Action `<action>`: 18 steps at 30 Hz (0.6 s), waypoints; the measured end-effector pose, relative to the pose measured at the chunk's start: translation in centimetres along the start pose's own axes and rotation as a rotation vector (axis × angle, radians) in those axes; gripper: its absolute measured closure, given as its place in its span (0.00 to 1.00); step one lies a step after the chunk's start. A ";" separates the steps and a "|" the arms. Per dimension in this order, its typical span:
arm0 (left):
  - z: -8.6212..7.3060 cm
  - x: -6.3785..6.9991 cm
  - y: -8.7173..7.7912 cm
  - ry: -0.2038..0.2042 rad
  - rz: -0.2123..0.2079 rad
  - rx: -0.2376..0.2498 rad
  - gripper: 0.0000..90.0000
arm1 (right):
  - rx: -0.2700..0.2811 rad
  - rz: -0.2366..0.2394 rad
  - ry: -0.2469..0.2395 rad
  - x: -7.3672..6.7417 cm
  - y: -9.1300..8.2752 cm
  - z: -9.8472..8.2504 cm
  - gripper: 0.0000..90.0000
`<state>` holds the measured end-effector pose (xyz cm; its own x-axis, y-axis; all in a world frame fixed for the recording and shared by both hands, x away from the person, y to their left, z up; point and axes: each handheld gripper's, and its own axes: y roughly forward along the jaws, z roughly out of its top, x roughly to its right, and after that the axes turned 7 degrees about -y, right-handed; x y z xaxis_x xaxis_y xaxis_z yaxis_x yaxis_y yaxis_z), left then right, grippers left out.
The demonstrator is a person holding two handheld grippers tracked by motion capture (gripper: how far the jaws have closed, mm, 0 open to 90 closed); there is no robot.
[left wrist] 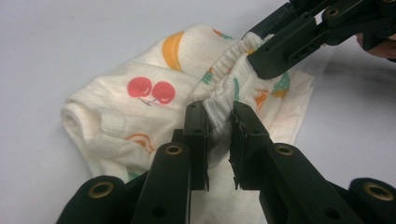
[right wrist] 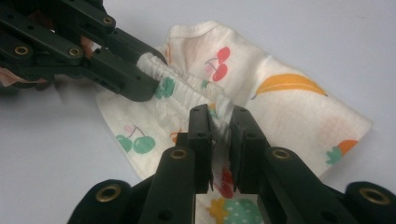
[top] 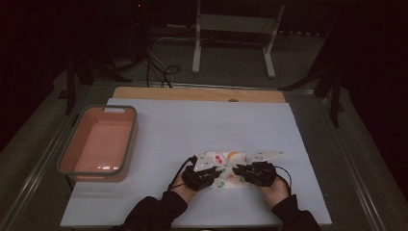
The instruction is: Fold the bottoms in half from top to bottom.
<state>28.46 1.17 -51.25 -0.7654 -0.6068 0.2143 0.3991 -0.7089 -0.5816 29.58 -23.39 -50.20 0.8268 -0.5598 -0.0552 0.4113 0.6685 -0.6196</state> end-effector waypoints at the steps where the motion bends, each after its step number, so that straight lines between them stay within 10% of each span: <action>1: 0.0 0.0 0.0 -0.002 -0.004 -0.002 0.85 | -0.010 0.007 0.004 0.0 0.0 -0.1 0.88; 10: 0.0 0.0 -1.0 -0.003 -0.070 -0.001 0.67 | 0.003 0.040 0.050 0.4 -0.6 -0.4 0.70; 18: 0.8 0.2 -2.5 0.060 -0.059 0.000 0.74 | 0.045 0.030 0.046 0.6 -1.9 0.8 0.64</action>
<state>27.67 2.52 -49.14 -0.8165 -0.5412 0.2011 0.3524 -0.7430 -0.5690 29.64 -24.58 -48.45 0.8210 -0.5603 -0.1094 0.4042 0.7058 -0.5817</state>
